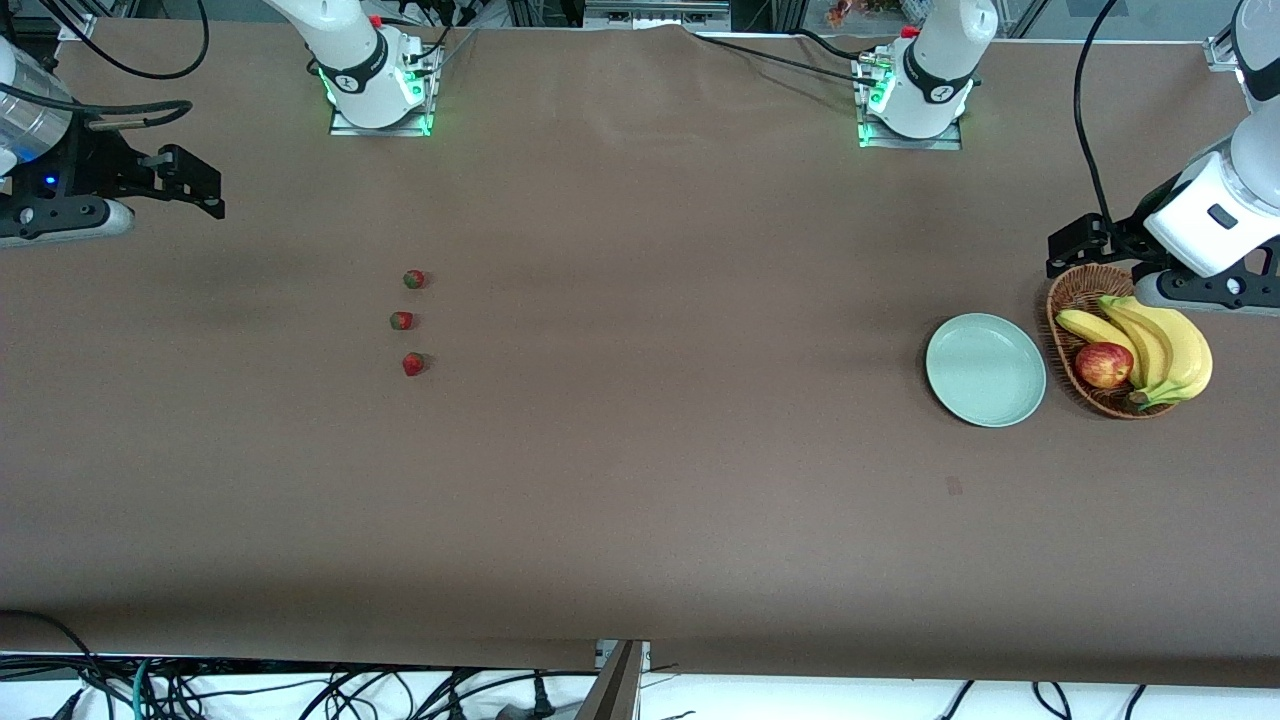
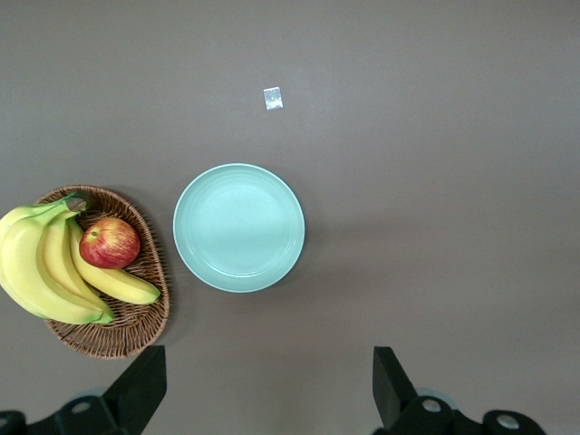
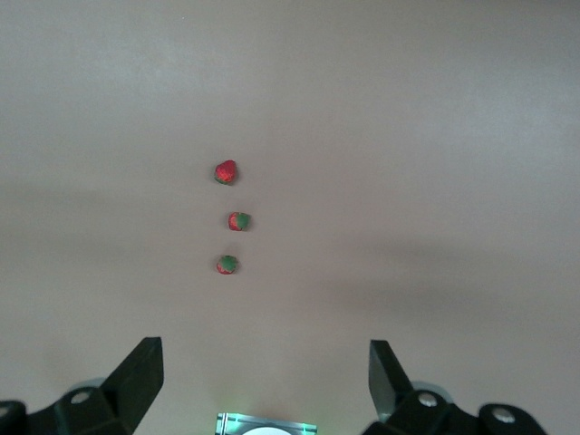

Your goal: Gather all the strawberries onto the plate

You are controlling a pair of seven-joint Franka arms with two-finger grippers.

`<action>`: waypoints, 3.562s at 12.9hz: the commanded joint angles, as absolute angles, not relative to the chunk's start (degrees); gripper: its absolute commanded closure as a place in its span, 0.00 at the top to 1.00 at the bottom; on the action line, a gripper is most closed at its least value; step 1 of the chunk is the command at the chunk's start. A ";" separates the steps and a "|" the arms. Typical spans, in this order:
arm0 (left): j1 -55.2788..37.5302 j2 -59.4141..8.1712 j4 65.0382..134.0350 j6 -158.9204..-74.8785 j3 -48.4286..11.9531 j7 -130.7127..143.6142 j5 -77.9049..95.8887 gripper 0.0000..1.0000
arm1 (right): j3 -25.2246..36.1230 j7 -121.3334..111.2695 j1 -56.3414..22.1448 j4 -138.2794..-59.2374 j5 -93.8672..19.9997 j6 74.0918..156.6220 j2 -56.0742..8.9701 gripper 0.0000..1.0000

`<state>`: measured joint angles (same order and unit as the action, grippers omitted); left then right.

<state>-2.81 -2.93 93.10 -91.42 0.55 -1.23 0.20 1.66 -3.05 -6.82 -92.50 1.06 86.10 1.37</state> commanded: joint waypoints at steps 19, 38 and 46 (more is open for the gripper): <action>-2.55 -3.78 91.58 -91.58 0.53 -1.06 1.23 1.00 | 1.40 -3.52 -6.77 -90.26 -2.55 85.61 1.49 1.00; -2.90 -4.22 91.58 -91.58 0.44 -0.97 1.32 1.00 | 0.88 -3.78 -7.03 -90.79 -2.11 82.79 -5.84 1.00; -2.81 -4.22 91.49 -91.67 0.44 -0.88 1.32 1.00 | 0.62 -3.52 -13.18 -95.08 -4.65 109.13 -26.44 1.00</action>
